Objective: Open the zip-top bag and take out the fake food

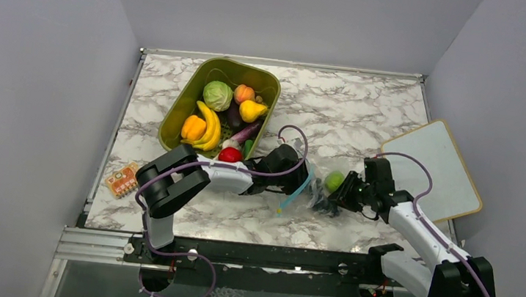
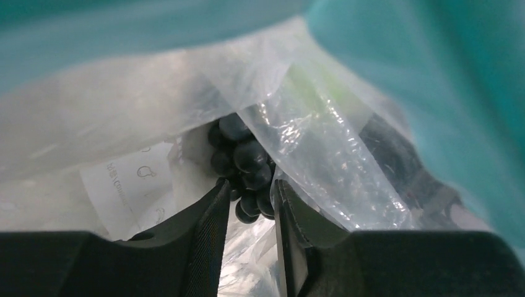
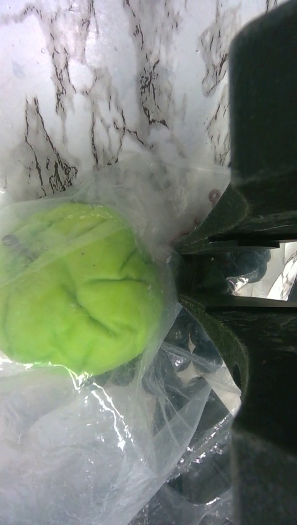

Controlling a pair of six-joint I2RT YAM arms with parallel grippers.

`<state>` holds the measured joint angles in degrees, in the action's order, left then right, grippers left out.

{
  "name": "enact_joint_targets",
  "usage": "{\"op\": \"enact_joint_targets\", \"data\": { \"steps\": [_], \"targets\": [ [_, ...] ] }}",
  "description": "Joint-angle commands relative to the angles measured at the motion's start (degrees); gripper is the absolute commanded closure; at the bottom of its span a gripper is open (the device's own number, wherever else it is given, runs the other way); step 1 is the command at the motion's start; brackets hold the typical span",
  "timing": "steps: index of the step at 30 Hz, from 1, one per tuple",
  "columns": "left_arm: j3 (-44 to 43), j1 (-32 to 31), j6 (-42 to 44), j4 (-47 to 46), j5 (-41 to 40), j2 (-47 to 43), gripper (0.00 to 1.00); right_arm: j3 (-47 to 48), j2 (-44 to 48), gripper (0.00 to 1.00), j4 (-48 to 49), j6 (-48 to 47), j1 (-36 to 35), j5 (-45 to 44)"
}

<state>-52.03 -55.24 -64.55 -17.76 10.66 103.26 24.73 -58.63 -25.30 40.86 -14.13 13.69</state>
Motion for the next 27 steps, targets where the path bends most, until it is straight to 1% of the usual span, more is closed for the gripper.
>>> {"op": "enact_joint_targets", "data": {
  "steps": [1,4,6,7,10,14,18,19,21,23,24,25,27],
  "targets": [
    [-1.8,-0.3,0.2,-2.2,1.8,-0.3,0.66,-1.0,0.9,0.71,1.7,0.8,0.0,1.9],
    [0.1,-0.2,-2.4,-2.0,-0.5,-0.1,0.66,-1.0,1.1,0.71,1.7,0.8,0.0,2.1],
    [0.7,0.1,-3.6,-2.3,-0.4,0.6,0.67,-1.1,1.1,0.71,1.7,0.8,0.0,2.3],
    [0.3,0.2,-3.4,-3.2,1.1,1.2,0.69,-1.1,1.1,0.71,1.7,0.8,0.0,2.4],
    [-3.1,0.0,-2.0,-4.5,5.3,2.5,0.78,-1.2,1.2,0.71,1.7,0.8,0.0,2.2],
    [-6.0,-0.3,0.7,-4.9,9.6,2.1,0.79,-1.2,1.1,0.71,1.7,1.0,0.0,1.8],
    [-5.5,-0.3,1.1,-7.3,13.1,0.9,0.8,-1.6,1.7,0.71,1.6,2.1,0.0,0.5],
    [-5.1,-0.3,1.3,-7.4,13.2,0.5,0.78,-1.6,1.9,0.71,1.4,2.3,0.0,0.3],
    [-3.4,-0.2,1.4,-7.3,12.1,0.1,0.66,-1.5,2.3,0.71,1.4,2.5,0.0,0.1],
    [-1.6,-0.1,0.9,-5.6,9.9,0.4,0.6,-1.5,2.6,0.71,1.3,2.6,0.0,0.1],
    [-1.4,0.0,1.2,-3.5,8.5,0.6,0.53,-1.3,2.7,0.71,1.1,2.6,0.0,0.1],
    [-1.4,-0.1,1.9,-0.8,7.1,1.0,0.45,-1.2,2.7,0.7,0.9,2.5,0.0,0.0],
    [-2.2,-0.1,3.8,4.7,4.0,1.3,0.37,-1.0,2.9,0.7,0.5,2.2,0.0,-0.1]
  ]
}}
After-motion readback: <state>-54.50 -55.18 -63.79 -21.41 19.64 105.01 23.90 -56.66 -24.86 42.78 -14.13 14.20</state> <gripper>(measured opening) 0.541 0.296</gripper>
